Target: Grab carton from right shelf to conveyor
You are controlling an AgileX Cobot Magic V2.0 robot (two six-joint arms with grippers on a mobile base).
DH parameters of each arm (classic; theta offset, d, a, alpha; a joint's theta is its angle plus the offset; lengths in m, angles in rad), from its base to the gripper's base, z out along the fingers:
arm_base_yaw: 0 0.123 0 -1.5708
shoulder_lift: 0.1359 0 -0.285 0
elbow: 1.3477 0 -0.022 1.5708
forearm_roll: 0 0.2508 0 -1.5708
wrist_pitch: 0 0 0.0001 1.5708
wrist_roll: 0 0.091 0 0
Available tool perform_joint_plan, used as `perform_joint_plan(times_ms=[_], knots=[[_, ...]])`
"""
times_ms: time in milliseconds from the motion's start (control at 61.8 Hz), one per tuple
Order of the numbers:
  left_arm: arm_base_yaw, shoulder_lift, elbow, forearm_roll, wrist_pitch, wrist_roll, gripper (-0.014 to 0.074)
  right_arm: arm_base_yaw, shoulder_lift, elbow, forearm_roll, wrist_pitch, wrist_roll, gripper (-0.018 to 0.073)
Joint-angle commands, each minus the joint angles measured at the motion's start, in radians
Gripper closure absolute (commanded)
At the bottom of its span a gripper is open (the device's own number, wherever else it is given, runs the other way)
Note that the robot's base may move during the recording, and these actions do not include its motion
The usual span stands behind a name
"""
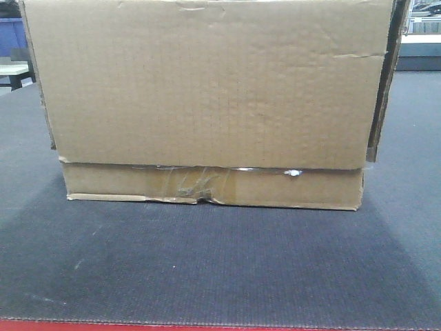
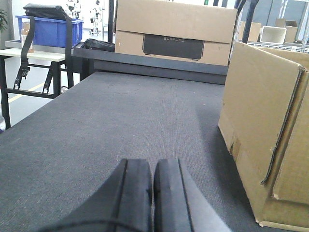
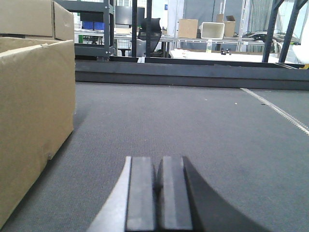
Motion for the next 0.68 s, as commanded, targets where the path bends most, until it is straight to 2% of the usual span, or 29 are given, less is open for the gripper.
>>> perform_joint_plan(times_ms=[0,663], knots=[[0.003,-0.005,-0.003,-0.001,-0.020,0.000,0.0582,-0.004,-0.003,0.000,0.001,-0.023,-0.008,0.0629],[0.003,-0.005,-0.003,-0.001,-0.020,0.000,0.0582,-0.004,-0.003,0.000,0.001,-0.023,-0.008,0.0629]])
